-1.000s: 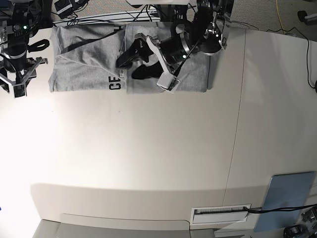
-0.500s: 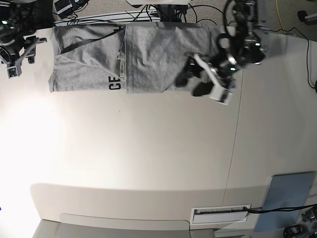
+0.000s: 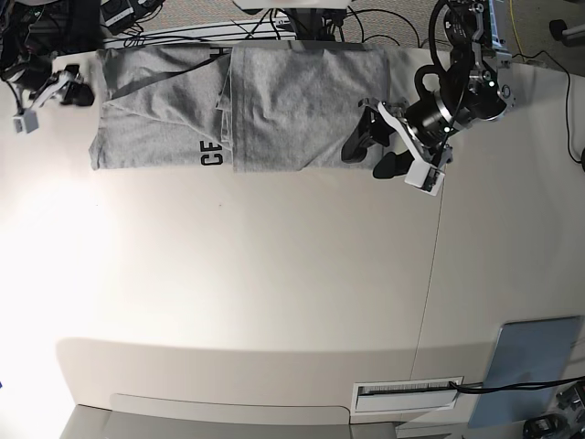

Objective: Fold the T-shirt properly

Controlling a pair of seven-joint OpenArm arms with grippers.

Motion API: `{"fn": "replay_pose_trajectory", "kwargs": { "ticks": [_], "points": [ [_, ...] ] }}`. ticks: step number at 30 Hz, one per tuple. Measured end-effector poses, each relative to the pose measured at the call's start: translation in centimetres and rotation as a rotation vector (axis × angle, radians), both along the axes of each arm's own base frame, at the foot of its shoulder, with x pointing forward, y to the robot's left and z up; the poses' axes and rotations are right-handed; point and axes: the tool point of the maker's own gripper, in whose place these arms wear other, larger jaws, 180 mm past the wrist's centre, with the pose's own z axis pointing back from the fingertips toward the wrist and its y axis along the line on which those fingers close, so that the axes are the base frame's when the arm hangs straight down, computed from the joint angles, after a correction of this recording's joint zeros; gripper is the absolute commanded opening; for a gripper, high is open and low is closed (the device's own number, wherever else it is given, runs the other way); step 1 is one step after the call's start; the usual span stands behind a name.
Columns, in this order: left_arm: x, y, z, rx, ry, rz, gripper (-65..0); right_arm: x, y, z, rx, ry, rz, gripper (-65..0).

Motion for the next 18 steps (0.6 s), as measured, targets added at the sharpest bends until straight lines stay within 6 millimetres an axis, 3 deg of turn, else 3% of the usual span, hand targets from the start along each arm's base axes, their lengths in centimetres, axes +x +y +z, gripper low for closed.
{"fn": "replay_pose_trajectory", "kwargs": {
  "ticks": [3,6,10,18],
  "points": [
    [0.0,0.0,0.0,0.000,0.000,0.000,-25.5,0.6,0.9,0.6,0.050,-0.049,0.009,-38.5],
    [0.0,0.0,0.0,0.000,0.000,0.000,-25.5,1.1,1.1,1.1,0.066,-0.074,0.009,-34.0],
    [0.0,0.0,0.0,0.000,0.000,0.000,-25.5,0.1,1.9,0.2,0.073,-0.008,0.049,-33.4],
    [0.0,0.0,0.0,0.000,0.000,0.000,-25.5,0.5,6.0,-1.8,0.131,0.057,0.147,-33.4]
  ]
}}
